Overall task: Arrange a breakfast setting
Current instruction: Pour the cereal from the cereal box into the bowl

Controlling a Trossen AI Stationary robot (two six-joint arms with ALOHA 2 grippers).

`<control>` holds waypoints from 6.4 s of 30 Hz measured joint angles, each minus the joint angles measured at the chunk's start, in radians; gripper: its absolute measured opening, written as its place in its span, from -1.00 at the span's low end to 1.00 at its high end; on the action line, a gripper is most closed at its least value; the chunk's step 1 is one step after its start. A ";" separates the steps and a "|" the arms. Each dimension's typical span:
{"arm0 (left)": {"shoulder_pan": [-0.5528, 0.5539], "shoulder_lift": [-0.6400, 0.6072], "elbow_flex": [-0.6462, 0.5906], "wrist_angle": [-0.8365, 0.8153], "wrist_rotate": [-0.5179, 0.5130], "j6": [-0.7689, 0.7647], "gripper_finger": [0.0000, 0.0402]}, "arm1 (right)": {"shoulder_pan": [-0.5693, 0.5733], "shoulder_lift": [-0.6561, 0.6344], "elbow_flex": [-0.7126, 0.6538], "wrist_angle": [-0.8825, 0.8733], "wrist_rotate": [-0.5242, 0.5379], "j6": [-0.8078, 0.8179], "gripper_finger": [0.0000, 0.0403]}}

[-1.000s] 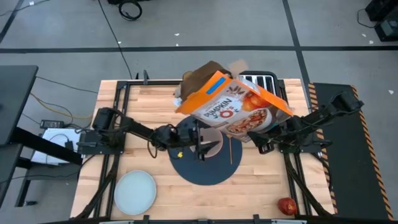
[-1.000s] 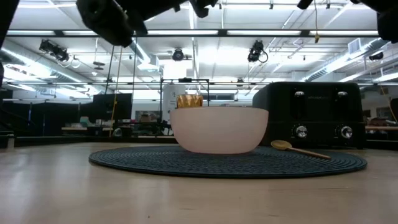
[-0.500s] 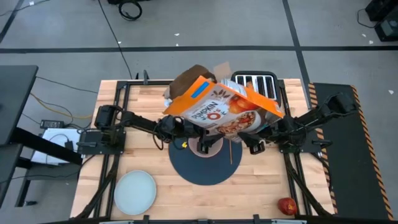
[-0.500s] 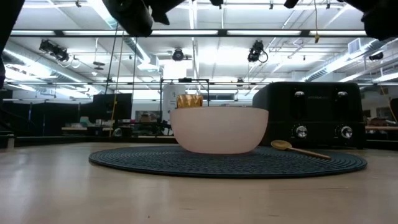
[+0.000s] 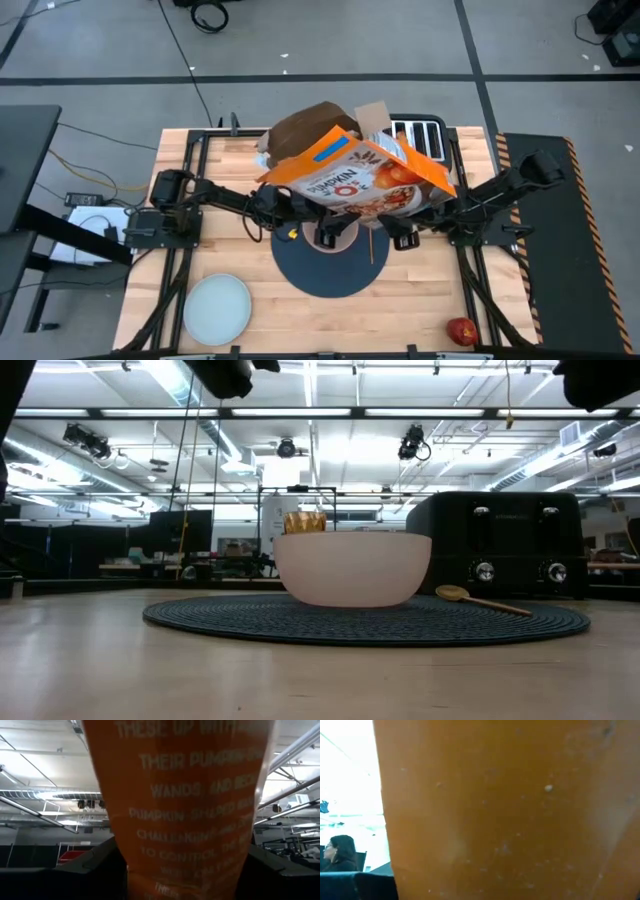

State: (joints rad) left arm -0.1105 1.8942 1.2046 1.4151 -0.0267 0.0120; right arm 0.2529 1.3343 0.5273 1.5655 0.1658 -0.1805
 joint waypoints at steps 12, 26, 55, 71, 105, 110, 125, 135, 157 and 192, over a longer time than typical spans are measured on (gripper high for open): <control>-0.016 0.004 -0.005 -0.027 -0.014 0.006 0.69 | -0.005 0.008 0.023 -0.026 0.010 -0.007 0.50; -0.003 0.006 0.013 -0.046 -0.019 -0.005 0.75 | -0.032 0.029 0.084 -0.070 0.021 -0.026 0.50; -0.003 -0.115 0.013 -0.274 0.023 0.064 0.39 | 0.068 -0.012 0.090 -0.234 0.122 -0.084 0.84; -0.006 -0.370 0.013 -0.835 0.020 0.105 0.39 | 0.188 -0.012 0.089 -0.498 0.360 -0.023 0.84; -0.262 -0.842 0.013 -2.477 -0.184 -0.323 0.39 | 0.505 -0.013 0.088 -0.714 0.926 0.114 0.78; -0.236 -0.832 0.014 -2.599 -0.188 -0.339 0.39 | 0.492 -0.013 0.088 -0.714 0.913 0.138 0.78; -0.179 -0.686 0.014 -2.747 -0.199 -0.262 0.39 | 0.343 -0.012 0.088 -0.880 0.829 0.259 0.72; -0.099 -0.632 0.013 -2.769 -0.172 -0.218 0.39 | 0.198 0.053 0.089 -0.890 0.518 0.236 0.53; -0.084 -0.594 0.219 -2.950 -0.130 -0.229 0.39 | 0.016 0.230 0.259 -0.883 0.329 0.235 -0.63; 0.235 -0.413 0.319 -2.985 0.073 0.138 0.39 | 0.136 -0.011 0.257 -1.379 0.390 0.493 0.19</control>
State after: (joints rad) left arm 0.1247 1.4811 1.5239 -1.5703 0.0467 0.1495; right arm 0.3892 1.3230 0.7846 0.1862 0.5561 0.3127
